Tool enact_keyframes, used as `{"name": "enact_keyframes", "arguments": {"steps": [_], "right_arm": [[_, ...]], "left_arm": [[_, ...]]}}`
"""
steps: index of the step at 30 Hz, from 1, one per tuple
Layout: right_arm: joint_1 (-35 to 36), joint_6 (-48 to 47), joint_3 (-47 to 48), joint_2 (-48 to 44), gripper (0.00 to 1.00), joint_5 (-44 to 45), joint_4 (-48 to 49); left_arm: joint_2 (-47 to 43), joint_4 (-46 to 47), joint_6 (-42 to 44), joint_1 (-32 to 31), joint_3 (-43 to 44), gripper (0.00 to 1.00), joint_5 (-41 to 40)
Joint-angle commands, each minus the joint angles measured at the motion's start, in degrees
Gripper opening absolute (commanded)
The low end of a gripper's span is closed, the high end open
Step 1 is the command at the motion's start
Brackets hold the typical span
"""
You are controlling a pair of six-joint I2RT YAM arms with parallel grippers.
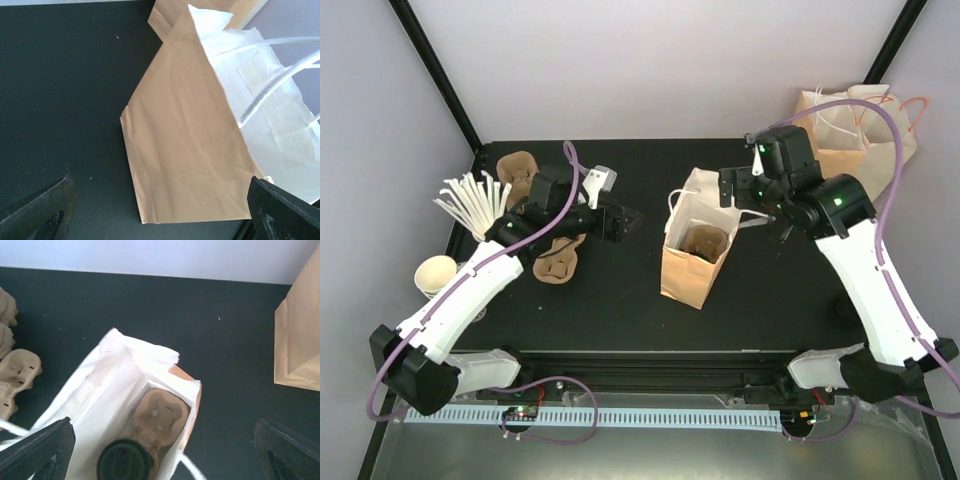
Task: Pack the takeout coffee
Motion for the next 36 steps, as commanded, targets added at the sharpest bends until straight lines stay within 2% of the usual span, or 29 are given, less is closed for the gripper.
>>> {"name": "enact_keyframes", "arguments": {"steps": [1, 9, 15, 19, 22, 27, 31, 36], "right_arm": [[-0.34, -1.65, 1.41, -4.85, 1.00, -2.80, -0.77], [-0.33, 0.37, -5.40, -14.67, 1.00, -7.17, 2.46], [-0.34, 2.67, -20.90, -26.77, 1.00, -11.80, 7.03], [-0.34, 2.92, -29.87, -35.37, 1.00, -15.08, 10.90], [-0.33, 3.27, -32.37, -34.90, 1.00, -14.26, 9.36], [-0.33, 2.90, -27.76, -28.15, 1.00, -14.79, 4.24], [-0.33, 2.29, -29.25, -33.23, 1.00, -14.20, 7.49], [-0.34, 2.35, -32.63, -39.19, 1.00, -17.61, 12.14]], "left_arm": [[-2.04, 1.37, -0.77, -0.52, 1.98, 0.96, -4.13], [-12.76, -2.46, -1.38, -0.34, -4.86, 0.99, -14.39], [-22.60, -4.39, -5.12, -0.37, -16.57, 0.99, -11.97], [-26.93, 0.59, -10.17, -0.45, -26.70, 0.99, -8.07], [-26.85, 6.73, -13.46, -0.79, -32.32, 0.99, -2.37], [-21.94, 5.65, -12.06, -1.67, -31.43, 0.99, -0.23], [-19.84, 10.64, -13.97, -3.80, -34.55, 0.98, 1.26], [-17.32, 22.94, -20.04, -9.38, -40.60, 0.96, 0.98]]}}
